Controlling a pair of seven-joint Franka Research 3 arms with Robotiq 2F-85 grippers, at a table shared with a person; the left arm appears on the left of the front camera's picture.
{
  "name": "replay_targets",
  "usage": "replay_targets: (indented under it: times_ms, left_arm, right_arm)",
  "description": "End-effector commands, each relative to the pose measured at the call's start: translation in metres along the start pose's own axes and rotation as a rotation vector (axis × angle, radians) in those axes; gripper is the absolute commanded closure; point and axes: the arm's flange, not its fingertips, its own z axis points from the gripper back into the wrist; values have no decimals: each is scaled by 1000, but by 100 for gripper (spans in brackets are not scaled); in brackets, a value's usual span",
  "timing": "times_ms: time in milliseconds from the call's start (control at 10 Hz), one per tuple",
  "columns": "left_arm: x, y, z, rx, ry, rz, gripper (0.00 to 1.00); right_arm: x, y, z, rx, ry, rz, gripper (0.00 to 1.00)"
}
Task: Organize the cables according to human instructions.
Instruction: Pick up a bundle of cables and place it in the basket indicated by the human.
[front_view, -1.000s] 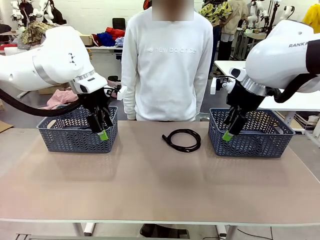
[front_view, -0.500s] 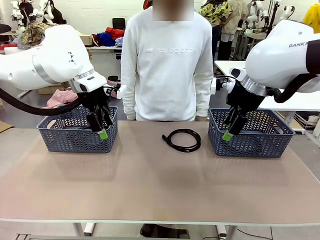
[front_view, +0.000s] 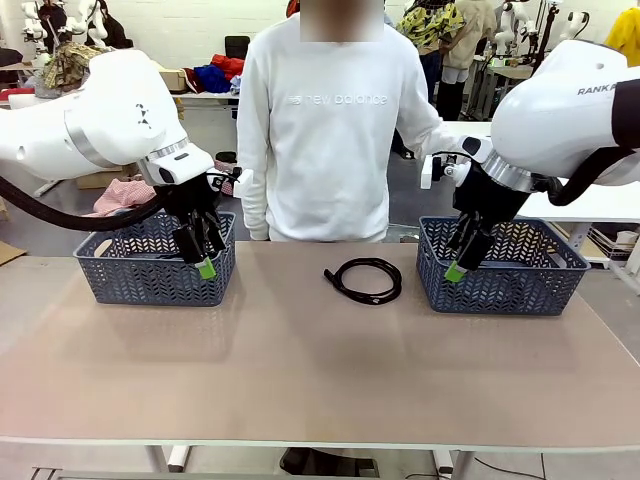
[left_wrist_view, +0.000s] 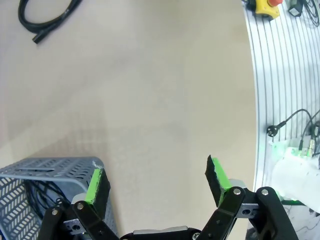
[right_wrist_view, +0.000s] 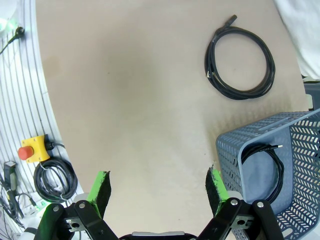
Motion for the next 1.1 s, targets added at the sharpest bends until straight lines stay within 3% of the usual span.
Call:
replay_targets:
  times_ms: [0,1000]
  left_arm:
    - [-1,0,1,8,-1,3,0]
    - [-1,0,1,8,-1,3,0]
  right_arm:
    - [3,0,2,-1,2,1,0]
    - [0,0,0,0,0,0,0]
